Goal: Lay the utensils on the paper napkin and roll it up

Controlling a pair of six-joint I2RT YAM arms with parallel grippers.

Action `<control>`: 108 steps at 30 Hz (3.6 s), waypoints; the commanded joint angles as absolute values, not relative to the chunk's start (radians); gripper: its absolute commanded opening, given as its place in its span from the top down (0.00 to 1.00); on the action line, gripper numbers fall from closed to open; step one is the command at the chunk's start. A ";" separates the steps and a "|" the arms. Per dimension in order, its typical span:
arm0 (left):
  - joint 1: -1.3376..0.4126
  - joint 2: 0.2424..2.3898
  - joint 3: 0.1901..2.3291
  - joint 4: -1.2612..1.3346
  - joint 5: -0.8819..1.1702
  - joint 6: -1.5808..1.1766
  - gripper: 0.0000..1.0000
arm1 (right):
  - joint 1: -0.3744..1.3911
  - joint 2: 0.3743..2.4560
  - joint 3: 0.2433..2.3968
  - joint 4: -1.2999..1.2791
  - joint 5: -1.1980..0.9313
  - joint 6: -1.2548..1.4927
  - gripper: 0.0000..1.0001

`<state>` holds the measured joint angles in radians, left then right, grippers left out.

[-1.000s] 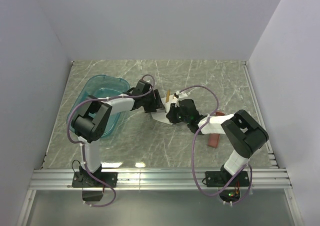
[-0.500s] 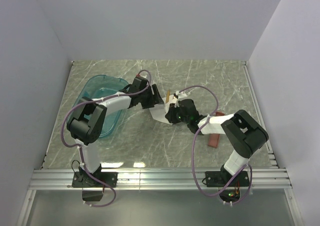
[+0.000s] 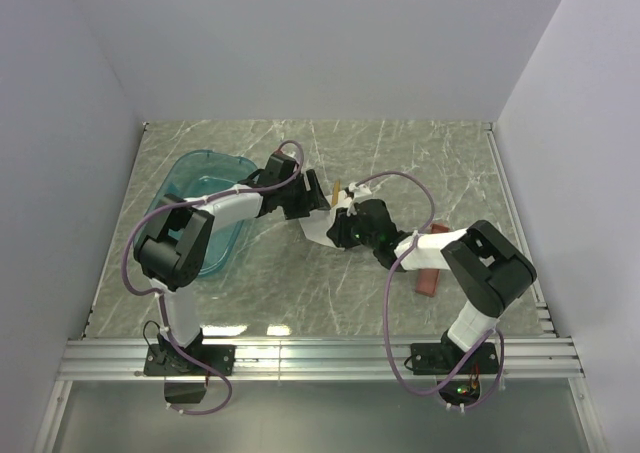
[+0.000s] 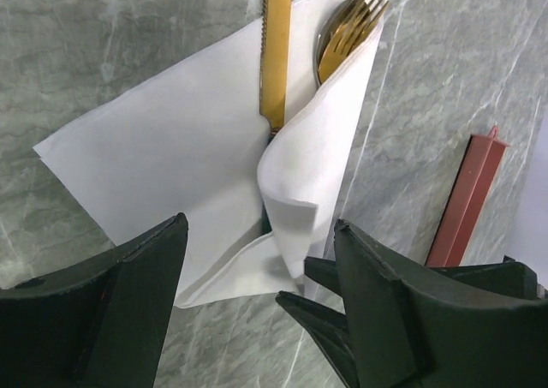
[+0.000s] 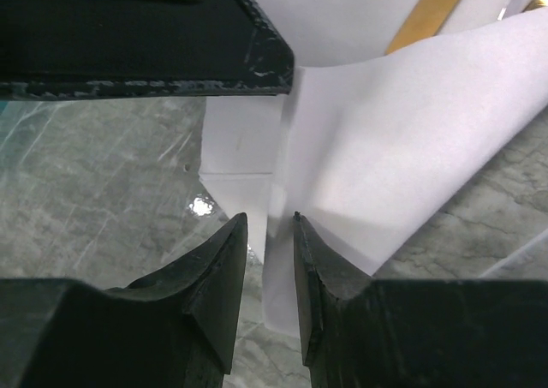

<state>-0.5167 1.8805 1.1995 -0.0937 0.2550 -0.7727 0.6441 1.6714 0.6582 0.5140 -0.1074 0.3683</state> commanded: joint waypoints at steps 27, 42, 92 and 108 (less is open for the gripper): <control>-0.534 1.976 1.212 -0.112 0.170 -0.723 0.69 | 0.661 1.695 0.680 0.560 -0.112 0.367 0.66; -0.535 1.956 1.175 -0.066 0.201 -0.710 0.95 | 0.660 1.640 0.696 0.440 -0.072 0.452 0.84; -0.548 1.964 1.166 -0.041 0.209 -0.703 1.00 | 0.571 2.054 1.497 -0.129 0.267 0.361 0.71; -0.546 1.970 1.166 -0.060 0.189 -0.712 1.00 | 0.561 2.111 1.482 -0.078 0.147 0.367 0.79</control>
